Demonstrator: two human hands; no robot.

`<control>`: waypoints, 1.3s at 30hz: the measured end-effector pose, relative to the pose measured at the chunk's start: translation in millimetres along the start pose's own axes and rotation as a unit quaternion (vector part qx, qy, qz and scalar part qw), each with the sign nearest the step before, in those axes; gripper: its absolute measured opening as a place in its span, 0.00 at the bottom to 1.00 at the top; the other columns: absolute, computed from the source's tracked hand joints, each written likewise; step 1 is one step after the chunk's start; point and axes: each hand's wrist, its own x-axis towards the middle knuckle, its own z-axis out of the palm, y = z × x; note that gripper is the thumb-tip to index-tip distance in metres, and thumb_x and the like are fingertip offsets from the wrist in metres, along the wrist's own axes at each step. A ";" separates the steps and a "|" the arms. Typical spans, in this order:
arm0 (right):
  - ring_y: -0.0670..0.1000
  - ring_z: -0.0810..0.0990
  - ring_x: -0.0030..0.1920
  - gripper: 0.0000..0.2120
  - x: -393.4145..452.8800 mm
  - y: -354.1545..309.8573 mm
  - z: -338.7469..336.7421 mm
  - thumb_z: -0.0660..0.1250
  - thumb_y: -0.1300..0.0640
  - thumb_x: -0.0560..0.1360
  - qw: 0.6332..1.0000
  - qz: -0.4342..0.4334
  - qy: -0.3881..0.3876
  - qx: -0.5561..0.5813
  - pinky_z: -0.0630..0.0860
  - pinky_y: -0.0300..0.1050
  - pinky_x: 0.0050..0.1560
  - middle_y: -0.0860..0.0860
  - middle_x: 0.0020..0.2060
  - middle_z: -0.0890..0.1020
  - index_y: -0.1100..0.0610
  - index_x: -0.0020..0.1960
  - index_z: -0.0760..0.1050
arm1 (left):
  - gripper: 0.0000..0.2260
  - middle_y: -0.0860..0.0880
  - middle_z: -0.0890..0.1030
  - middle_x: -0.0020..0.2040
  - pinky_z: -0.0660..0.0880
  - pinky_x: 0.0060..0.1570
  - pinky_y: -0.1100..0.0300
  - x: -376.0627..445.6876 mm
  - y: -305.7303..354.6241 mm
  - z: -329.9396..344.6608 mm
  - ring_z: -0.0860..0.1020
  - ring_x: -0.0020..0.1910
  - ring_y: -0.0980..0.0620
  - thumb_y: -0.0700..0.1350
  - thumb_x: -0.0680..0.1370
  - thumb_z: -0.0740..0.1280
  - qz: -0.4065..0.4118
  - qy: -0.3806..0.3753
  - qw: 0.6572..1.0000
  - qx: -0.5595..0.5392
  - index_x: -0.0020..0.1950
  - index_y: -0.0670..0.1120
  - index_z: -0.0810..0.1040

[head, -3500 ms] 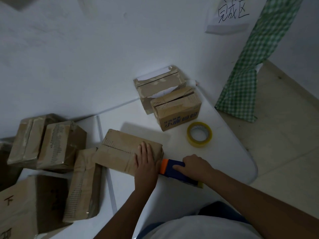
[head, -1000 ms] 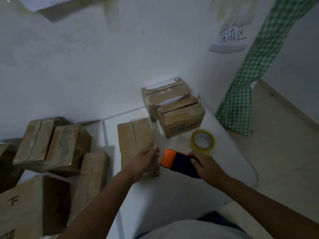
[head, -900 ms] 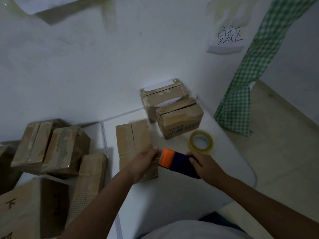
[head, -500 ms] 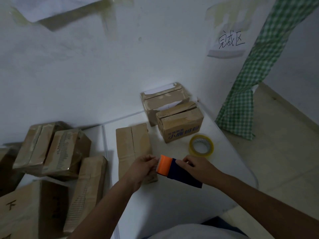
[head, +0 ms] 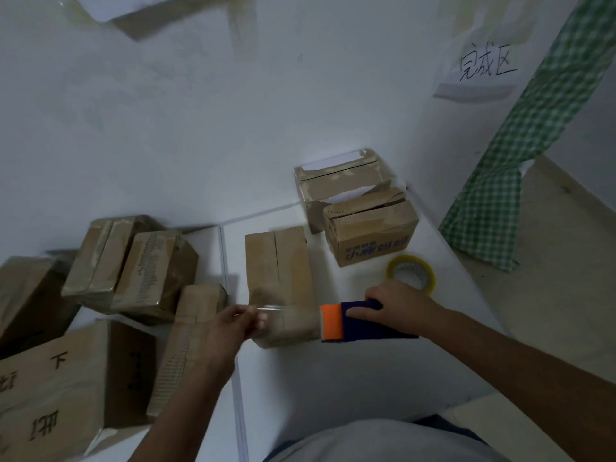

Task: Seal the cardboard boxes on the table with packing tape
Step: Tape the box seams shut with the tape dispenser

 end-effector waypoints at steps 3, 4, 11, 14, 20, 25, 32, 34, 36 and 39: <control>0.46 0.72 0.31 0.30 4.5 7.9 4.9 0.55 0.28 0.73 1.000 -0.002 -0.012 -0.022 0.63 0.40 0.31 0.49 0.32 0.75 0.55 0.40 0.76 | 0.10 0.40 0.82 0.44 0.76 0.45 0.60 2.3 -20.3 -31.1 0.80 0.46 0.45 0.39 0.82 0.62 -0.006 0.055 0.998 0.010 0.52 0.33 0.78; 0.47 0.73 0.31 0.31 7.0 8.4 6.9 0.55 0.28 0.73 0.999 -0.003 -0.015 -0.028 0.63 0.40 0.31 0.49 0.32 0.76 0.55 0.41 0.77 | 0.10 0.40 0.82 0.44 0.75 0.46 0.59 2.9 -26.3 -36.1 0.78 0.47 0.44 0.39 0.83 0.61 -0.015 0.066 0.998 0.007 0.53 0.32 0.78; 0.47 0.74 0.33 0.31 18.1 14.5 9.4 0.57 0.27 0.71 0.999 0.024 -0.003 -0.040 0.66 0.41 0.32 0.49 0.32 0.76 0.55 0.41 0.78 | 0.10 0.42 0.83 0.49 0.76 0.46 0.61 1.1 -37.0 -30.2 0.81 0.48 0.48 0.43 0.82 0.64 -0.040 0.068 0.997 0.016 0.55 0.37 0.79; 0.47 0.74 0.32 0.31 22.1 13.9 9.7 0.57 0.26 0.71 0.999 0.020 -0.007 -0.046 0.64 0.41 0.31 0.48 0.32 0.76 0.55 0.40 0.77 | 0.09 0.41 0.83 0.48 0.76 0.46 0.59 -0.1 -37.0 -27.1 0.81 0.48 0.47 0.42 0.81 0.65 -0.036 0.098 0.995 -0.001 0.53 0.37 0.79; 0.47 0.75 0.33 0.30 28.6 10.9 6.6 0.57 0.26 0.70 0.998 0.018 -0.020 -0.054 0.66 0.42 0.31 0.48 0.32 0.76 0.53 0.38 0.76 | 0.09 0.38 0.82 0.50 0.76 0.53 0.53 -0.5 -43.9 -25.6 0.80 0.51 0.44 0.41 0.81 0.65 -0.043 0.123 0.991 -0.024 0.54 0.35 0.78; 0.47 0.76 0.34 0.31 36.2 7.6 4.1 0.58 0.26 0.70 0.997 0.023 -0.037 -0.059 0.71 0.44 0.35 0.49 0.34 0.77 0.54 0.40 0.77 | 0.07 0.39 0.82 0.49 0.76 0.53 0.54 2.4 -49.4 -23.4 0.80 0.48 0.46 0.40 0.81 0.64 -0.047 0.130 0.990 -0.026 0.51 0.37 0.78; 0.50 0.77 0.37 0.32 48.7 4.1 13.1 0.57 0.26 0.71 0.993 0.043 -0.066 -0.090 0.73 0.46 0.38 0.51 0.36 0.78 0.56 0.42 0.77 | 0.07 0.39 0.82 0.50 0.76 0.57 0.51 7.7 -56.8 -19.9 0.80 0.51 0.44 0.40 0.81 0.64 -0.065 0.126 0.989 -0.034 0.52 0.37 0.78; 0.50 0.76 0.36 0.32 49.0 1.3 17.7 0.57 0.27 0.72 0.992 0.050 -0.068 -0.094 0.73 0.45 0.38 0.51 0.35 0.77 0.57 0.42 0.77 | 0.07 0.41 0.82 0.49 0.76 0.57 0.51 9.7 -58.8 -21.9 0.80 0.53 0.42 0.41 0.81 0.65 -0.066 0.119 0.990 -0.026 0.53 0.38 0.78; 0.48 0.74 0.32 0.32 46.5 -3.6 23.2 0.56 0.27 0.72 0.991 0.057 -0.068 -0.097 0.70 0.44 0.35 0.50 0.33 0.76 0.57 0.39 0.75 | 0.07 0.42 0.82 0.49 0.75 0.55 0.52 12.3 -57.7 -25.6 0.80 0.54 0.41 0.43 0.79 0.68 -0.057 0.110 0.992 -0.004 0.52 0.39 0.78; 0.46 0.69 0.30 0.29 39.8 -15.6 36.3 0.55 0.27 0.73 0.991 0.073 -0.062 -0.093 0.65 0.41 0.30 0.48 0.30 0.71 0.53 0.34 0.68 | 0.19 0.42 0.79 0.53 0.74 0.58 0.49 17.1 -53.1 -29.2 0.78 0.55 0.44 0.49 0.75 0.73 -0.054 0.082 0.994 0.056 0.59 0.40 0.74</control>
